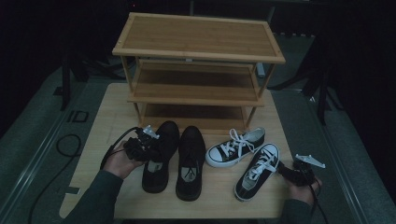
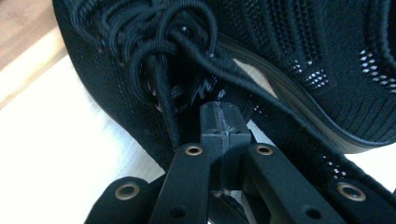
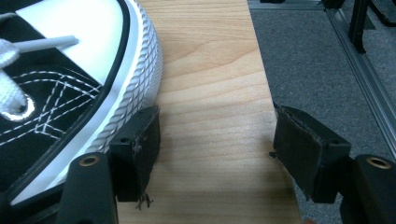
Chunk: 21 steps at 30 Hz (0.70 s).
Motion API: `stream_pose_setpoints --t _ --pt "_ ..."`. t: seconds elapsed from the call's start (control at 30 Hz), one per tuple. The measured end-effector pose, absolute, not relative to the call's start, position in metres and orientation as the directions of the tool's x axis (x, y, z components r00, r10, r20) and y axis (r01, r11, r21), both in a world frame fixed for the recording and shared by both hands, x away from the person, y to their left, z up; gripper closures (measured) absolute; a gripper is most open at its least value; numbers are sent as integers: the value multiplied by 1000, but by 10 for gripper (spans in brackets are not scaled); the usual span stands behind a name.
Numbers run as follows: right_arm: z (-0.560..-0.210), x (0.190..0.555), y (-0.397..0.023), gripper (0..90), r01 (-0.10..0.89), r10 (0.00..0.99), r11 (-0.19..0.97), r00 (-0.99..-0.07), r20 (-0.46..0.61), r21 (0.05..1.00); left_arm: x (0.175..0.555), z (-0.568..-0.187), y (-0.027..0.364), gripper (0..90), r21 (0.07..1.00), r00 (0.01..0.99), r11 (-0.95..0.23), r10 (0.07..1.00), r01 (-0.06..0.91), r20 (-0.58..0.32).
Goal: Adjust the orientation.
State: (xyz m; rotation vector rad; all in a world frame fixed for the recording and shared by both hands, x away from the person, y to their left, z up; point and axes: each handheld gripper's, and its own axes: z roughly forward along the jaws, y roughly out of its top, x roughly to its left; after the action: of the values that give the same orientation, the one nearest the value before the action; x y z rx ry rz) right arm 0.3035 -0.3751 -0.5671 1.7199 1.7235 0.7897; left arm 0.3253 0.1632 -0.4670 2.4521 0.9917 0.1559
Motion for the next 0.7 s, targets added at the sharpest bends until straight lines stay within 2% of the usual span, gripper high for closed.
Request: stream_pose_setpoints --t 0.2,0.53,0.7 --pt "-567 304 -376 314 661 1000 0 -12 10 751 326 -467 165 900 454 723 -635 690 625 -30" --pt "-567 304 -376 314 661 1000 4 -16 10 750 331 -465 187 900 462 636 -586 769 665 60" --pt "-567 304 -376 314 661 1000 4 -16 9 750 332 -464 194 900 482 636 -562 772 672 14"
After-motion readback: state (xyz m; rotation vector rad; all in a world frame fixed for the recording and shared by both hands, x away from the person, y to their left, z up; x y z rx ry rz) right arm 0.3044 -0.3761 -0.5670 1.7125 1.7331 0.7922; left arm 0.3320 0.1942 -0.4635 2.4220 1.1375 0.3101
